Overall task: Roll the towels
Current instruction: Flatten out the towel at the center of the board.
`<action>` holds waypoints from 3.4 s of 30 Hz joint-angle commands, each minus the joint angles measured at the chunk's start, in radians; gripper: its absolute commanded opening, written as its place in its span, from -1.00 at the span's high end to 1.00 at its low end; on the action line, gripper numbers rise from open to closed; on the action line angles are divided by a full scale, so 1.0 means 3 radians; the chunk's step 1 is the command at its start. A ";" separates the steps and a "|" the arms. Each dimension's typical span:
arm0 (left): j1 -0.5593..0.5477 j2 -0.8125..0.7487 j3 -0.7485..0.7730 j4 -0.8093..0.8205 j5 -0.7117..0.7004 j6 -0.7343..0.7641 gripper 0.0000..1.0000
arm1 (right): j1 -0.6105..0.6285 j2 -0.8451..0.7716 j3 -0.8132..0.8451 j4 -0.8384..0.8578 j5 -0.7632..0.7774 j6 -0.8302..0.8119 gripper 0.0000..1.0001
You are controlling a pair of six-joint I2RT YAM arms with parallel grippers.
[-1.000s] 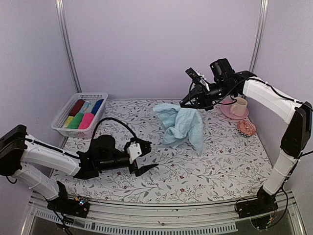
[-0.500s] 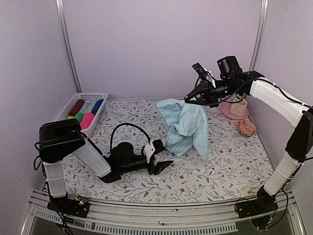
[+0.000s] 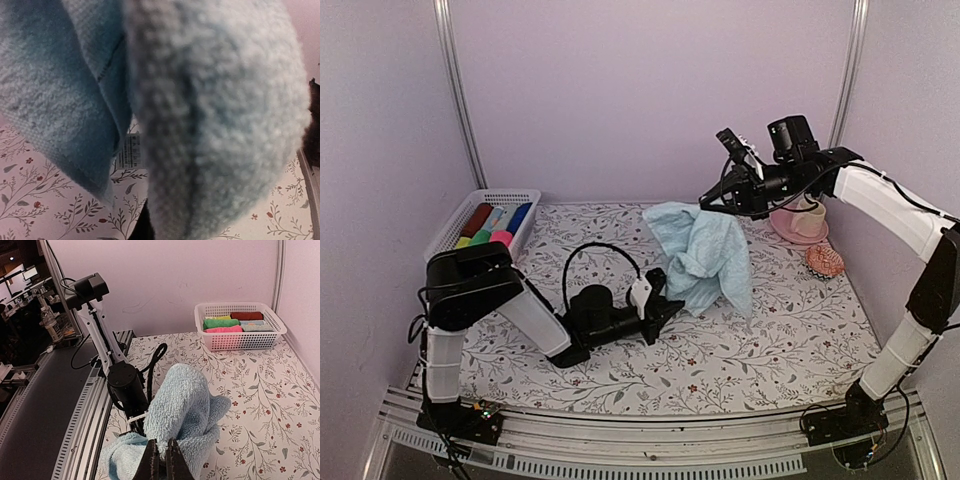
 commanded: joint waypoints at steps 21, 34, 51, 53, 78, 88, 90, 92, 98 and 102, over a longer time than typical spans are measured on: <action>-0.0602 -0.2226 -0.0074 -0.4086 -0.3104 -0.0584 1.00 | 0.0485 0.0750 0.0055 0.0278 0.1906 0.0174 -0.26; -0.0638 -0.2310 -0.0075 -0.4820 -0.3431 -0.1021 1.00 | 0.0380 -0.0512 -0.2102 0.0273 0.2380 -0.1600 -0.45; -0.0638 -0.2432 -0.0161 -0.4883 -0.3462 -0.1232 1.00 | 0.0296 -0.0898 -0.3194 0.1167 0.3447 -0.1182 -0.44; -0.0637 -0.2435 -0.0153 -0.4886 -0.3475 -0.1234 1.00 | 0.0292 -0.0868 -0.3213 0.1217 0.3481 -0.1148 -0.40; -0.0626 -0.2910 0.0173 -0.4831 -0.3636 -0.0377 1.00 | 0.0152 -0.1342 -0.2613 0.0923 0.3746 -0.1050 0.95; -0.0903 -0.3673 0.0442 -0.5177 -0.3552 0.0188 1.00 | 0.0149 -0.2072 -0.1623 -0.0491 0.3522 -0.1450 0.95; -0.1077 -0.3766 0.0517 -0.5227 -0.3520 0.0282 1.00 | 0.0154 -0.2205 -0.1413 -0.0839 0.3385 -0.1610 0.95; -0.1210 -0.3788 0.0612 -0.5282 -0.3459 0.0342 1.00 | 0.0150 -0.2282 -0.1223 -0.1074 0.3282 -0.1732 0.95; -0.1000 -0.3322 0.0710 -0.5415 -0.3100 0.0175 1.00 | 0.0150 -0.1896 -0.1253 -0.0803 0.3407 -0.1609 0.95; -0.0329 -0.2827 0.0743 -0.5498 -0.2555 -0.0051 1.00 | 0.0133 -0.1296 -0.1261 -0.0446 0.3618 -0.1344 0.95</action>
